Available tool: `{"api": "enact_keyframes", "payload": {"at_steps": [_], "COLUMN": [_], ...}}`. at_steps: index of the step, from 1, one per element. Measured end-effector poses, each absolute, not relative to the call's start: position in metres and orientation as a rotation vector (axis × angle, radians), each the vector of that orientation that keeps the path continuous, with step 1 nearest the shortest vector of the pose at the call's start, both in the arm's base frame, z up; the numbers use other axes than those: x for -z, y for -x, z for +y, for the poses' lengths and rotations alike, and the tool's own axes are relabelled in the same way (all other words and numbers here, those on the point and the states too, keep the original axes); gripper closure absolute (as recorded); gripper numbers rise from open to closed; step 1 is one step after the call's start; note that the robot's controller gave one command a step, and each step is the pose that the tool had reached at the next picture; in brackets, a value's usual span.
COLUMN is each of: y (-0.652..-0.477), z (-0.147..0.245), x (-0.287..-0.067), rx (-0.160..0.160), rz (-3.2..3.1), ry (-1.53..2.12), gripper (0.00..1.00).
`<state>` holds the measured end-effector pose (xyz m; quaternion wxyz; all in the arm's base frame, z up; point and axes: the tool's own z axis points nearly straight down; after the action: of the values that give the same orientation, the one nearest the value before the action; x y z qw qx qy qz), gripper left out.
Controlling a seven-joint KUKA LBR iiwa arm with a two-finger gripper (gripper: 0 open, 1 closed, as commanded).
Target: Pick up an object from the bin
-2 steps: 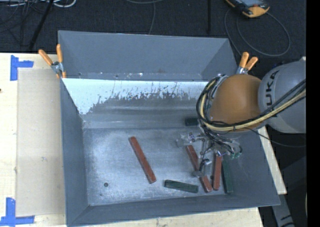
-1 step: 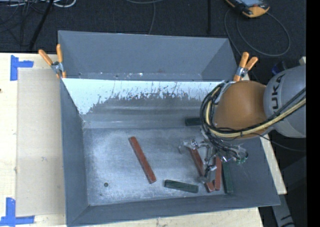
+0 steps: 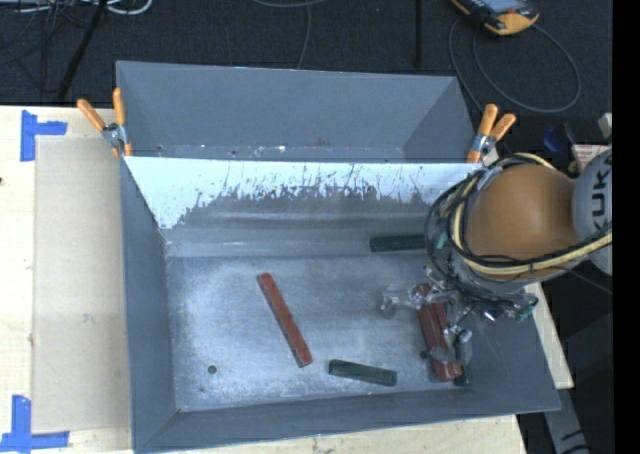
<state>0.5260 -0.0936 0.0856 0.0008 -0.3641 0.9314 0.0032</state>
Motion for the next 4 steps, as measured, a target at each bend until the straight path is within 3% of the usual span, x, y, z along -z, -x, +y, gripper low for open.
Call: {"api": "enact_keyframes", "payload": {"at_steps": [1,2,3,4], "y": [-0.534,-0.556,-0.514,-0.514], "z": [-0.128,-0.130,-0.072,-0.073], "x": [-0.091,-0.098,-0.070,-0.070], "rx": [0.002,-0.003,-0.008,-0.008], "rz": [2.853,2.669,2.367,2.370], "ry": [1.318,1.655,2.065,2.060], "gripper": [0.00,0.00,1.00,1.00]}}
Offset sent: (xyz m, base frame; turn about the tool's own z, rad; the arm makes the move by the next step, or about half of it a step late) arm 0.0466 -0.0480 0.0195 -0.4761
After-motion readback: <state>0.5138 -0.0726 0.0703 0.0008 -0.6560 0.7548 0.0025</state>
